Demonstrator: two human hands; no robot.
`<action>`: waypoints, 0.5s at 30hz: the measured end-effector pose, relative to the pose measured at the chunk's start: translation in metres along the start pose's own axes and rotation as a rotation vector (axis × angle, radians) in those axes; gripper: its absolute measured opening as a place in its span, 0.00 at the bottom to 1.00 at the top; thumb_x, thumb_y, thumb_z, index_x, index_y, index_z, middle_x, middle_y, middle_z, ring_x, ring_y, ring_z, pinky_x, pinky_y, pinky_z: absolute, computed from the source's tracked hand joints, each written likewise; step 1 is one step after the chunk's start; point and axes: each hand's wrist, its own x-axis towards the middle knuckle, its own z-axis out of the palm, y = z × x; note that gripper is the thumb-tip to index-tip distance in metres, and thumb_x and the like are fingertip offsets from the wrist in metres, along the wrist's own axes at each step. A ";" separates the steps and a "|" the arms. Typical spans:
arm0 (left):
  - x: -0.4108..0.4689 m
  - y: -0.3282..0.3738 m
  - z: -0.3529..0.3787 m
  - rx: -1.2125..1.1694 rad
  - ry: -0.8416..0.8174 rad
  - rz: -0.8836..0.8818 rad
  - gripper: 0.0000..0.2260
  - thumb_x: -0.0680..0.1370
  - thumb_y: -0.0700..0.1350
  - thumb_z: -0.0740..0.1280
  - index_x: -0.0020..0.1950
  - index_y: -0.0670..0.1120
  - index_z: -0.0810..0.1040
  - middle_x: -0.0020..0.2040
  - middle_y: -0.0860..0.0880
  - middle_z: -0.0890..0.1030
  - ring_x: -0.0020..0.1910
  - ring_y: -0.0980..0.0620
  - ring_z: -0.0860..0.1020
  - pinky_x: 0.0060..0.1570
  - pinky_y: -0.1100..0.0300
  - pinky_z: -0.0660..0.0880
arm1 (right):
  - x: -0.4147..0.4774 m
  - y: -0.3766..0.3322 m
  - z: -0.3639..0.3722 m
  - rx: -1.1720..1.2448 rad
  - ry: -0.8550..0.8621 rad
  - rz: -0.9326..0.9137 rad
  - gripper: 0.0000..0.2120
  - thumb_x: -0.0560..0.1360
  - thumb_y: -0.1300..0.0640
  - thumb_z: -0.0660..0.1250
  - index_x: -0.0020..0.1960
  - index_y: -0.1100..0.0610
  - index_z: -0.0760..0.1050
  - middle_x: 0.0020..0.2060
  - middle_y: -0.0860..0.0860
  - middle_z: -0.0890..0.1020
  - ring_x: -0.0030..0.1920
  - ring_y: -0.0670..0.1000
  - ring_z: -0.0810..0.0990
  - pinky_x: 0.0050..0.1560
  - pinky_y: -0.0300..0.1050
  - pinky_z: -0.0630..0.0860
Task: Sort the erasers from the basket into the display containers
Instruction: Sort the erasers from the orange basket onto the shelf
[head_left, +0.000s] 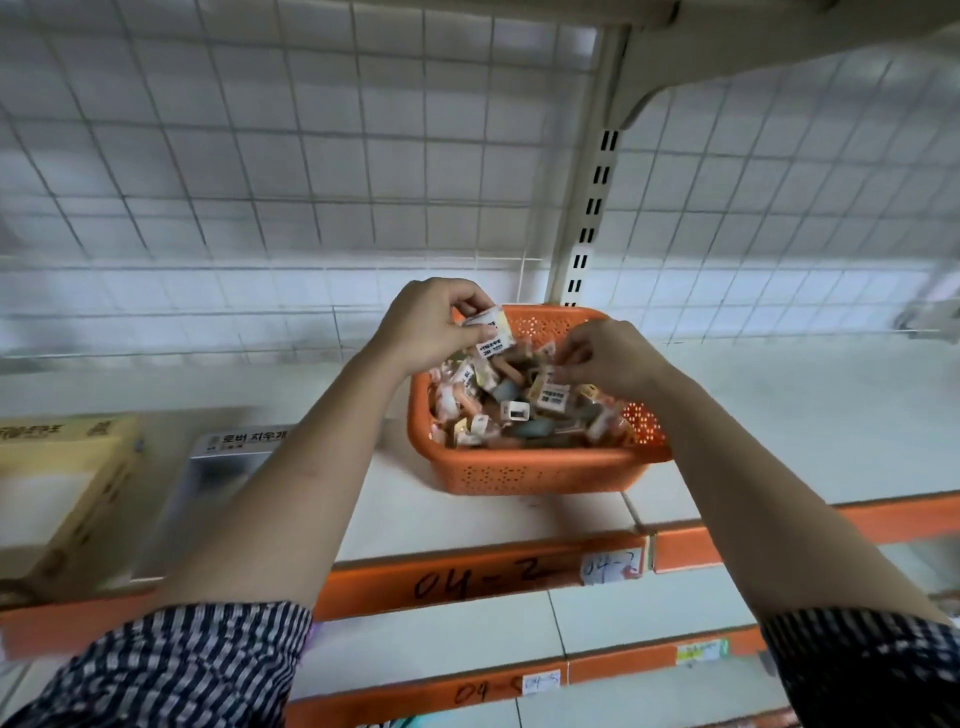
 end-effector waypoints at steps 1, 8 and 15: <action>0.002 0.001 0.003 0.003 0.002 -0.011 0.10 0.71 0.44 0.76 0.51 0.48 0.83 0.44 0.53 0.82 0.42 0.59 0.76 0.43 0.66 0.70 | 0.002 0.003 -0.001 -0.005 0.004 -0.024 0.08 0.70 0.57 0.77 0.47 0.56 0.82 0.40 0.47 0.81 0.40 0.43 0.77 0.39 0.30 0.71; 0.011 0.004 0.012 0.042 -0.083 -0.059 0.13 0.71 0.43 0.76 0.55 0.47 0.84 0.46 0.52 0.81 0.42 0.59 0.77 0.42 0.67 0.70 | 0.016 0.019 -0.007 0.061 0.052 -0.115 0.05 0.74 0.57 0.72 0.49 0.56 0.82 0.44 0.48 0.83 0.46 0.48 0.80 0.46 0.39 0.75; 0.022 -0.002 0.026 0.220 -0.178 -0.081 0.14 0.72 0.44 0.75 0.58 0.47 0.83 0.56 0.49 0.82 0.54 0.51 0.79 0.54 0.56 0.74 | 0.016 0.022 -0.011 0.133 0.058 -0.140 0.05 0.73 0.60 0.72 0.49 0.56 0.83 0.41 0.46 0.82 0.44 0.46 0.80 0.44 0.35 0.75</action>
